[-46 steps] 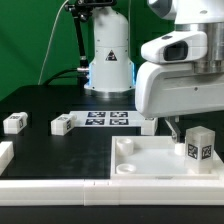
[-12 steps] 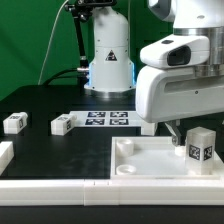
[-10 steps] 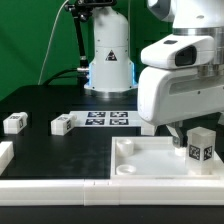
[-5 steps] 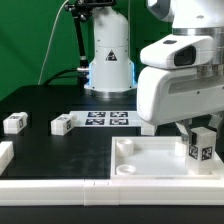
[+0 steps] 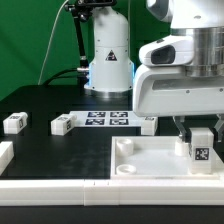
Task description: Assemble one leg
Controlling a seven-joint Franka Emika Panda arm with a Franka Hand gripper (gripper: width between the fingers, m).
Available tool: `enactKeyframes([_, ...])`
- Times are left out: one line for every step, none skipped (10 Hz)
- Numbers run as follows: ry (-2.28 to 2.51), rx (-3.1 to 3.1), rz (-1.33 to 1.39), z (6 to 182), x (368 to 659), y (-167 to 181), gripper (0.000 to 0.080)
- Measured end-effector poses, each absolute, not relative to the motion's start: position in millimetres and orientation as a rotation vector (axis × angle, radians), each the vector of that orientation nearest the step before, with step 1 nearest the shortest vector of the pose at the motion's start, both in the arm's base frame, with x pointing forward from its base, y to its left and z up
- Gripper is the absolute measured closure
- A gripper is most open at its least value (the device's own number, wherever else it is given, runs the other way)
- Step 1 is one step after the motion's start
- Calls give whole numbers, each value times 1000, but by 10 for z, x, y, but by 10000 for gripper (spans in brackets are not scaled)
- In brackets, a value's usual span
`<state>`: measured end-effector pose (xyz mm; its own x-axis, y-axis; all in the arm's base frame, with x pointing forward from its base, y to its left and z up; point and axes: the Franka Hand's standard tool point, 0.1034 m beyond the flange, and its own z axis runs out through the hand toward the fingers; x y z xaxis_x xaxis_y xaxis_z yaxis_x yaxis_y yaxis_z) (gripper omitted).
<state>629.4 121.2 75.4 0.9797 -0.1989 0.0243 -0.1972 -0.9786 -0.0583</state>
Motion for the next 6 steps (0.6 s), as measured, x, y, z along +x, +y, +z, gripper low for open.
enactKeyframes([485,-3044,-54,755,6299,1212,509])
enactKeyframes([580,-3028,-67,753,6300,1196,509])
enactKeyframes([733,-2998,-82,751,6303,1178,506])
enactKeyframes([817,-2992,-93,751,6305,1160,506])
enactKeyframes([928,-2971,-102,752,6311,1100,502])
enactKeyframes([1058,-2945,-108,756,6314,1024,499])
